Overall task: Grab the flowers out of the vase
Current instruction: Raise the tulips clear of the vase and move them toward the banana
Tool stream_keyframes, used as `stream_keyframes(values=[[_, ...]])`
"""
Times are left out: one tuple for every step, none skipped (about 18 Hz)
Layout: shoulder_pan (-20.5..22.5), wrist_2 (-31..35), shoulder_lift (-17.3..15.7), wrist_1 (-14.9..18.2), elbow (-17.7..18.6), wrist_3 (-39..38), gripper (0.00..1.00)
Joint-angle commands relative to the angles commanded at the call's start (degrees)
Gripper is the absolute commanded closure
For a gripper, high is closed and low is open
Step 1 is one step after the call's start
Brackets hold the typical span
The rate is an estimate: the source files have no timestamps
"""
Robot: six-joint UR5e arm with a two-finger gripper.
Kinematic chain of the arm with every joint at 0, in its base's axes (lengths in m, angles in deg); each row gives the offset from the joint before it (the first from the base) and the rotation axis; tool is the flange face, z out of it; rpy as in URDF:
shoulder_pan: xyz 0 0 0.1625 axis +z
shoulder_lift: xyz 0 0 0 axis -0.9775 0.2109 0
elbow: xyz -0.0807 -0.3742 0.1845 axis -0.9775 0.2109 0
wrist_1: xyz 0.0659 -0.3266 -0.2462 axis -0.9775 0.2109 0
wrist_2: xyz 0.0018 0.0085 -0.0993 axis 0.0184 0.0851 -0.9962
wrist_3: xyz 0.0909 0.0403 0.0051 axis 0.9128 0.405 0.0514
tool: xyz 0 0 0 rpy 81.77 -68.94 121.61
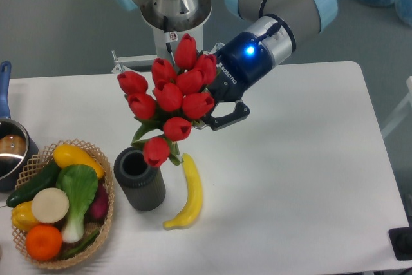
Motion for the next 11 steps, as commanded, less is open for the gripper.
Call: stream_keyframes(values=[[0.09,0.0,0.0,0.0,0.09,0.0,0.45],[0.09,0.0,0.0,0.0,0.18,0.0,0.45],[0.18,0.0,-0.09,0.0,0.18,0.0,0.45],[0.18,0.0,-0.09,0.0,0.18,0.0,0.45],[0.27,0.0,-0.26,0.0,0.44,0.0,0.45],[1.05,0.0,-0.7,-0.09,1.14,0.17,0.45],[1.32,0.0,-0.97,0.0,1.49,-0.09,0.45],[1.41,0.0,-1.06,0.0,1.58,-0.09,0.45],[1.41,0.0,-1.06,0.0,1.59,-0.09,0.45],[1.32,0.0,-1.06,-0.09,1.59,-0.09,0.45],[1.41,0.0,-1.06,-0.09,1.59,-0.09,0.45]])
